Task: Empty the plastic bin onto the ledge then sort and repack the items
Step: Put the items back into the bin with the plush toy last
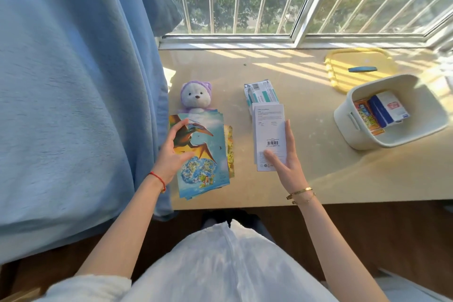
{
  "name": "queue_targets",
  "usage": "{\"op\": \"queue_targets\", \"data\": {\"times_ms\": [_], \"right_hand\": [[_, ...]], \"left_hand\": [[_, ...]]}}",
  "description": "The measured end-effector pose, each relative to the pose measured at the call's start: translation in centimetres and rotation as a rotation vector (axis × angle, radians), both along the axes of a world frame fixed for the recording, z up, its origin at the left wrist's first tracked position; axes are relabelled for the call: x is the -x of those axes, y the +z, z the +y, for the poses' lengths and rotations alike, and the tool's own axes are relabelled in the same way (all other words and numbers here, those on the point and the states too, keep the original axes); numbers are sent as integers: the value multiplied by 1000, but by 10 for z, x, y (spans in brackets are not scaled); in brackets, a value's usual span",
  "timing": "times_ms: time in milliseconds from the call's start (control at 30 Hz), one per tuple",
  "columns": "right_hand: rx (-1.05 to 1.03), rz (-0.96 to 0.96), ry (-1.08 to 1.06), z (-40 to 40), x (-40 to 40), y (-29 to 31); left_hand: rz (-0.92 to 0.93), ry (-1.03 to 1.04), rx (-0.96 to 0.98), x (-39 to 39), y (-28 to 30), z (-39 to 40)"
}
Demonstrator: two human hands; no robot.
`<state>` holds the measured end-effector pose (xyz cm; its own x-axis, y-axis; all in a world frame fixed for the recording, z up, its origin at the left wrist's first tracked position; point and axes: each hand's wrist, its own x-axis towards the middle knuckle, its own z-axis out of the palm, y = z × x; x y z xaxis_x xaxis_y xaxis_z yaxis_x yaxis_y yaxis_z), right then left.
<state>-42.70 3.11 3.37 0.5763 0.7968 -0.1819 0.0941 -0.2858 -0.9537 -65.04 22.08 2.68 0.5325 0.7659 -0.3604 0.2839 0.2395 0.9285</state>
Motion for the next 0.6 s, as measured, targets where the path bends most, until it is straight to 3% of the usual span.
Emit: {"op": "queue_targets", "data": {"times_ms": [600], "right_hand": [[197, 86, -41, 62, -22, -103]], "left_hand": [[239, 21, 145, -45, -162, 22]]}}
